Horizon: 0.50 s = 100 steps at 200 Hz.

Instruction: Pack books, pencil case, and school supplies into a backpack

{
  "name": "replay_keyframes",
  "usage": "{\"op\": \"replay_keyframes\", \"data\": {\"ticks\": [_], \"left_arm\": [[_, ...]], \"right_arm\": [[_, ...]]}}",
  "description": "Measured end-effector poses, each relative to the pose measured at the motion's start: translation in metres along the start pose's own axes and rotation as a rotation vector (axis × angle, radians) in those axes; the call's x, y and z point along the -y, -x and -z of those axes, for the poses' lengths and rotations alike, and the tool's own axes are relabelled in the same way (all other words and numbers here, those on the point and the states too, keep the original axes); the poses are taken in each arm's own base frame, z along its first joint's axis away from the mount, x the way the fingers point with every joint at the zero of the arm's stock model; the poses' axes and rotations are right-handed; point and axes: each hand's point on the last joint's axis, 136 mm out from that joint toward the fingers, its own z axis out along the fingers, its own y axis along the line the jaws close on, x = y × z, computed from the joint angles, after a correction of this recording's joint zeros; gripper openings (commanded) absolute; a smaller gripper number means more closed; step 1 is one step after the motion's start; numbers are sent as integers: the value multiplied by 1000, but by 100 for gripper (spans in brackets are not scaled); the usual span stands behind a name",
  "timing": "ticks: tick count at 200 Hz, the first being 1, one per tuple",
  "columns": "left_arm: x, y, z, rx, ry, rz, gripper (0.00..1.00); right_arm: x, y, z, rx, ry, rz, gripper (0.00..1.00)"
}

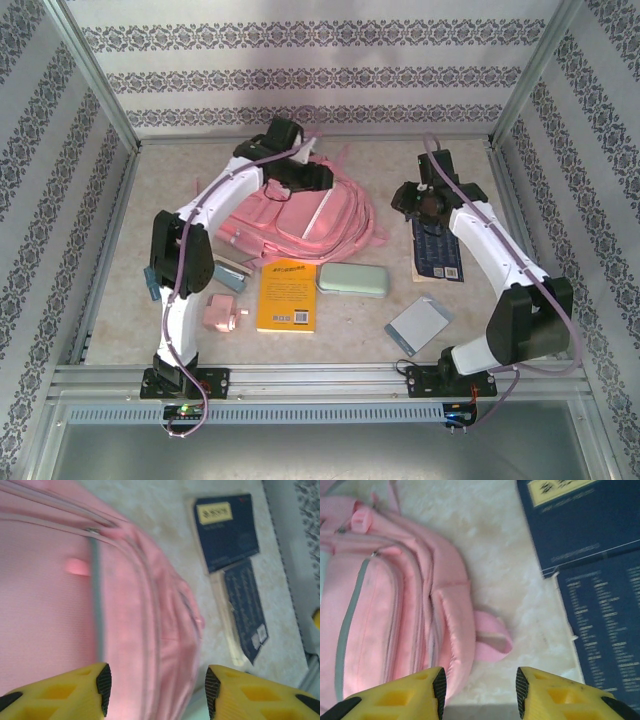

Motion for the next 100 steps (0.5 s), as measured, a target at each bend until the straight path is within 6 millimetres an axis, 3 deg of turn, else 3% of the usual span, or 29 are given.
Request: {"op": "replay_keyframes", "data": {"ticks": [24,47,100], "left_arm": [[-23,0,5,-4,49,32,57],[-40,-16,-1,-46,70,65,59],[-45,-36,-28,-126,4,108,58]], "right_arm": [[-14,-10,-2,-36,54,27,44],[-28,-17,-2,-49,95,62,44],[-39,-29,-17,-111,142,79,44]]}}
